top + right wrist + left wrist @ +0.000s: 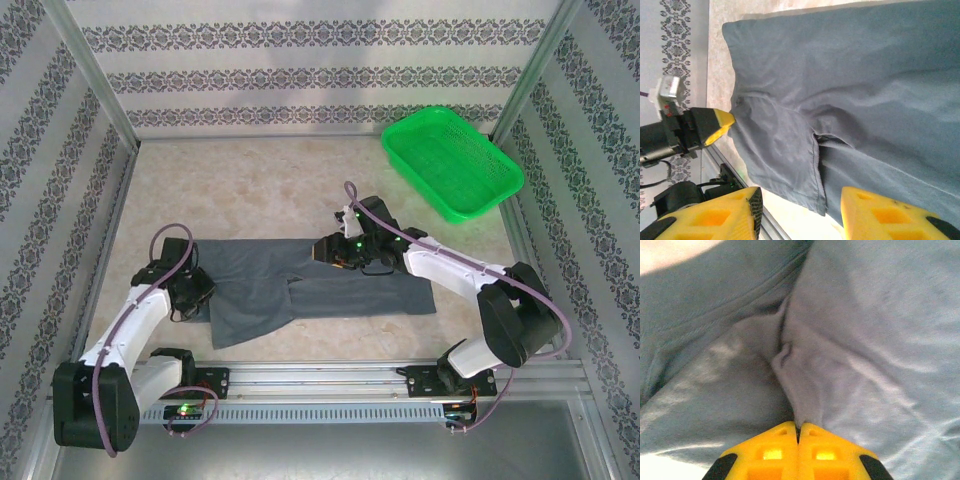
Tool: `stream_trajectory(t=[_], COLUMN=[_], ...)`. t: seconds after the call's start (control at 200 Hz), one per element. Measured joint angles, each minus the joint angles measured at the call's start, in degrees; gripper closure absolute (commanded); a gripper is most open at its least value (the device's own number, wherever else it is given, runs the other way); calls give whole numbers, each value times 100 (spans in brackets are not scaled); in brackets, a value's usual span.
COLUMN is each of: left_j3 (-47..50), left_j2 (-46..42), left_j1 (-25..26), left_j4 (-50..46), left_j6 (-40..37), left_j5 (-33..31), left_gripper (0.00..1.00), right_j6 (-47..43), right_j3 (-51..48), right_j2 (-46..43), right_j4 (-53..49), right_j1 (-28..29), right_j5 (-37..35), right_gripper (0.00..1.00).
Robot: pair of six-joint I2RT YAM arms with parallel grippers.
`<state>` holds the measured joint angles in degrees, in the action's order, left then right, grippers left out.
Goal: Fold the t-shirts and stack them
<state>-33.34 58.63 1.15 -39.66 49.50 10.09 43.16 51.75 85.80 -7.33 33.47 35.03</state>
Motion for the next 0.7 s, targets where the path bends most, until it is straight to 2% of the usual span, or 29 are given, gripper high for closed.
stream_trajectory(t=[0.17, 0.704], left_j3=[-643, -1707], left_j2=[398, 1530], left_j1=[0, -275], left_j4=[-37, -46], left_j6=[46, -92], left_j5=[-24, -46], left_gripper=[100, 100], right_j6=[-2, -2], right_j3=[72, 107], right_j2=[4, -66], right_j4=[-44, -125], right_j1=[-101, -262], right_j5=[2, -11], right_gripper=[54, 54])
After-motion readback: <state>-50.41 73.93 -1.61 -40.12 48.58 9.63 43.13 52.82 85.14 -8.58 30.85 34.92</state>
